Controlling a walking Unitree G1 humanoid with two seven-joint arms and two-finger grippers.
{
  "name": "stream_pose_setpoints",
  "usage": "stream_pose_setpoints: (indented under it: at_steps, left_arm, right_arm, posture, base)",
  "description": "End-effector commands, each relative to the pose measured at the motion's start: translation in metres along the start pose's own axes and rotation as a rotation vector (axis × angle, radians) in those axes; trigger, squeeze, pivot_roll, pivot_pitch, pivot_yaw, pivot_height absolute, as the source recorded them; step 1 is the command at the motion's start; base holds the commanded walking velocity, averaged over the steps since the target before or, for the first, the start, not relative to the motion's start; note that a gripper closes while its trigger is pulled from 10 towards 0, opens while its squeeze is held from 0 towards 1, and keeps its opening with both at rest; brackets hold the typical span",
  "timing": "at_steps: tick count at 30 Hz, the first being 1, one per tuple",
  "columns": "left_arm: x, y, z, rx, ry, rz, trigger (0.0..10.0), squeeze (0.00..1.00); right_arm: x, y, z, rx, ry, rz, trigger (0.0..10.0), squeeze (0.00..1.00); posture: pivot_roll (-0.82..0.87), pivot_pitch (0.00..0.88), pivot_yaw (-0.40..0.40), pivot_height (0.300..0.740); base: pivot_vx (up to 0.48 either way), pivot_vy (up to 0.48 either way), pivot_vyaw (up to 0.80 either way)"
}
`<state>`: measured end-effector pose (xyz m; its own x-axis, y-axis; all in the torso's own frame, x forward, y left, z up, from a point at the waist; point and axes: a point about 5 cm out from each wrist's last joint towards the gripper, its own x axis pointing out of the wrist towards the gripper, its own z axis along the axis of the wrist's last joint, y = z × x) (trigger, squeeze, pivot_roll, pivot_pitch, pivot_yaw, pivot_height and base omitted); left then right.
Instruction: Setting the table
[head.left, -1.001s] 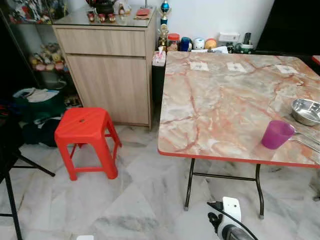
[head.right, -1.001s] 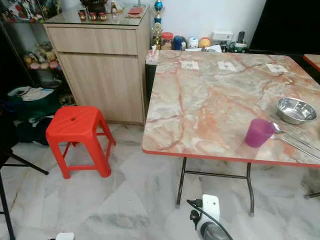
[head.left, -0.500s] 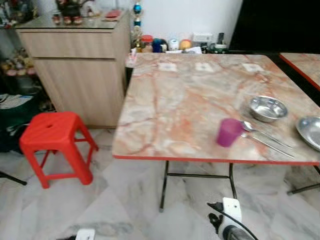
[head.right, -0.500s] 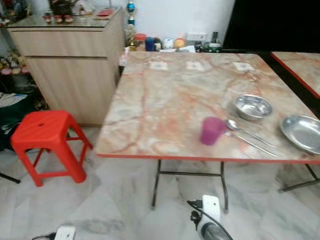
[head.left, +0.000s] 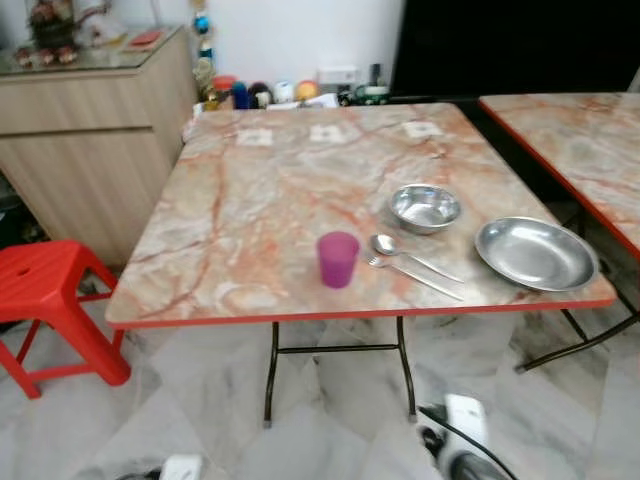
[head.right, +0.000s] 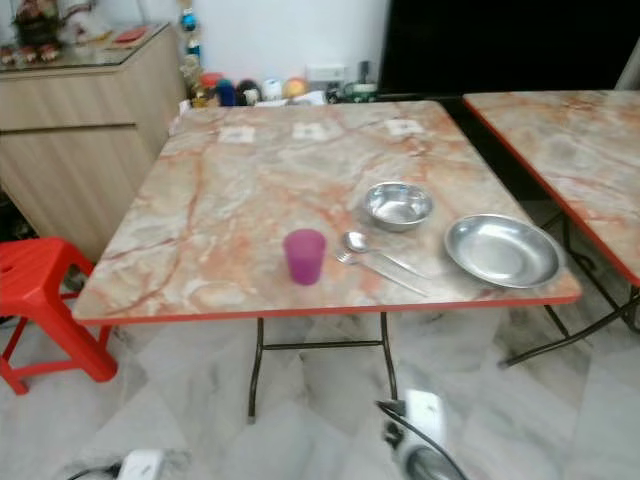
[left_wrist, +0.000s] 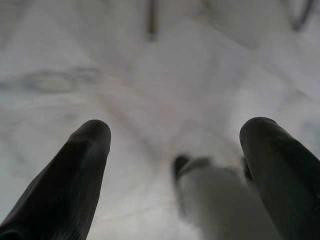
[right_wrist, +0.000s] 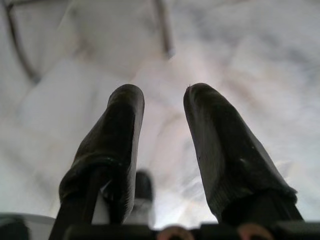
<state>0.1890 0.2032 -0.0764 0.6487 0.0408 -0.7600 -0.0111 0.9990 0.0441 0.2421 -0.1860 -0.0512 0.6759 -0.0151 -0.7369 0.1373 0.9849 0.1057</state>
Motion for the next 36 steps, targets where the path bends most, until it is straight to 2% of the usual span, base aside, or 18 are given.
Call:
stream_pose_setpoints:
  at_steps: [1,3,26,29,36]
  left_arm:
    - [-0.0027,0.0062,-0.0092,0.01,0.036,0.013,10.0,0.0]
    - [-0.0025,0.0058,-0.0089,0.01,0.036,0.012,10.0,0.0]
    - [-0.0029,0.0068,-0.0103,-0.016,0.04,0.025,10.0,0.0]
    - [-0.0029,0.006,-0.0109,-0.011,0.043,0.022,10.0,0.0]
    - [-0.0031,0.0051,-0.0121,-0.006,0.048,0.018,10.0,0.0]
  right_arm:
    - [-0.0001,0.0051,-0.0054,0.006,0.014,0.007,10.0,0.0]
    - [0.0,0.005,-0.005,0.007,0.011,0.005,10.0,0.0]
    - [0.0001,0.0042,-0.0025,0.012,-0.005,0.003,10.0,0.0]
    - [0.0001,0.0041,-0.0025,0.01,-0.004,0.003,10.0,0.0]
    - [0.0001,0.0041,-0.0027,0.003,-0.001,0.003,10.0,0.0]
  posture:
    - [0.04,0.016,-0.012,0.74]
    - [0.04,0.025,-0.013,0.74]
    - [0.04,0.046,-0.02,0.74]
    - [0.04,0.046,-0.02,0.74]
    - [0.04,0.051,-0.021,0.74]
  base:
    - [0.0,-0.48,0.0]
    - [0.0,-0.465,0.0]
    - [0.0,0.0,0.0]
    - [0.249,0.0,0.0]
    - [0.261,-0.346,0.0]
